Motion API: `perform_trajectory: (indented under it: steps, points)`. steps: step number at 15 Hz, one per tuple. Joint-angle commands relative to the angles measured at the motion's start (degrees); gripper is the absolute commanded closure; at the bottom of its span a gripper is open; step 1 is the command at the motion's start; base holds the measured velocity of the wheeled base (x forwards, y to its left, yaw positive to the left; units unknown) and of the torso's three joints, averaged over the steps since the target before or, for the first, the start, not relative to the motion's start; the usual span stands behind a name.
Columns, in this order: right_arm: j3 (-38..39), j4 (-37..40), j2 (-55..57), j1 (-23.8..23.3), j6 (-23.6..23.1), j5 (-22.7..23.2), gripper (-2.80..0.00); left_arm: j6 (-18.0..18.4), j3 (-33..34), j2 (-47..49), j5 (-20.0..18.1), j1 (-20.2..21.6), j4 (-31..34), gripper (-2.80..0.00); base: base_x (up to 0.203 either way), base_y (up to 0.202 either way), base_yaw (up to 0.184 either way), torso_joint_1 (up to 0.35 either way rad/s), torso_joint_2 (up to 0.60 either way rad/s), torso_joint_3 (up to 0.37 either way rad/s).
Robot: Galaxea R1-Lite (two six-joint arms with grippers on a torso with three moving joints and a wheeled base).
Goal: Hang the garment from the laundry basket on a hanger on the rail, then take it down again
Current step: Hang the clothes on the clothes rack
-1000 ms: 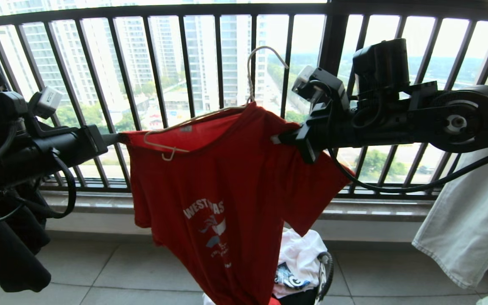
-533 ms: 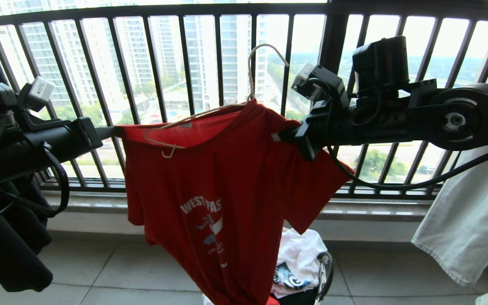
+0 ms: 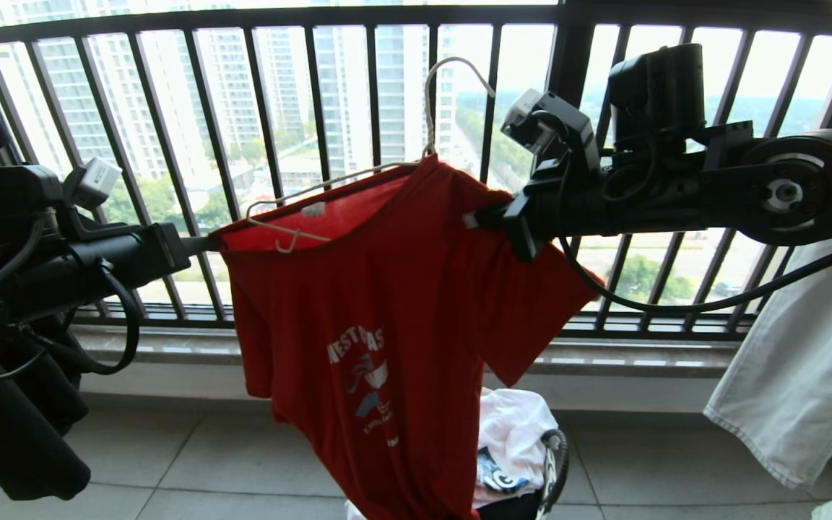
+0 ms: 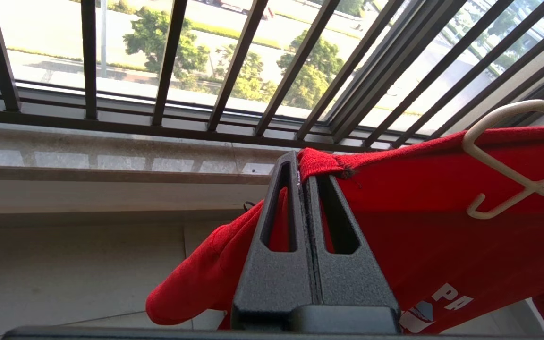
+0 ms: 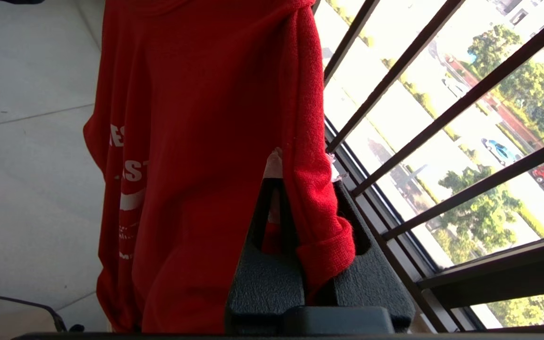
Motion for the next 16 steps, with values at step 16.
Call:
perform_trajectory:
  steps: [16]
  points:
    - [4.77,-9.81,0.09,0.09,-2.5,-3.65,0.0,0.0,-1.41,0.19,-0.17,0.88,0.11,0.0,0.0,0.0,0.0,0.0,0.0,0.0]
